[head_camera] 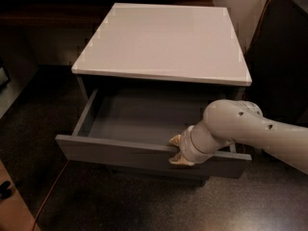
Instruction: Open top drawer
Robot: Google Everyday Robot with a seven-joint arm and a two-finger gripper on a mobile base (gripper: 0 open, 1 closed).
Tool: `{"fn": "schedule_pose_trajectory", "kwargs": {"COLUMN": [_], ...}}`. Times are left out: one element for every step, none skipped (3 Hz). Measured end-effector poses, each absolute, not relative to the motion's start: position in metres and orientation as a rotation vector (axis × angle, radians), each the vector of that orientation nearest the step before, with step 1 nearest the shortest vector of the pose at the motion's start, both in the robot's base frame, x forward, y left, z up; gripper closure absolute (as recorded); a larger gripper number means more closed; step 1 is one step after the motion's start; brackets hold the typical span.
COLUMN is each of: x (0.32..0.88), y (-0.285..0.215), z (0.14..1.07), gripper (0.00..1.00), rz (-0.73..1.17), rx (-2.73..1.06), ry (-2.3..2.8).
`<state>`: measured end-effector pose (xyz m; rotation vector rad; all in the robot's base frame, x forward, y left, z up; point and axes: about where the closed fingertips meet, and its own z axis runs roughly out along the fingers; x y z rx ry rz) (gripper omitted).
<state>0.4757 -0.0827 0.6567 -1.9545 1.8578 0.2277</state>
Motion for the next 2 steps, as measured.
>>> {"fn": "schedule_pose_trajectory", "kwargs": {"x": [0.4420, 0.4421], "y": [-0.0721, -0.0721], "z": [0.6627, 0.6627], "gripper": [1.00, 1.00], "rz": [0.278, 0.278], "rx": [-1.965, -1.965], "ry": [1.822, 1.822]}}
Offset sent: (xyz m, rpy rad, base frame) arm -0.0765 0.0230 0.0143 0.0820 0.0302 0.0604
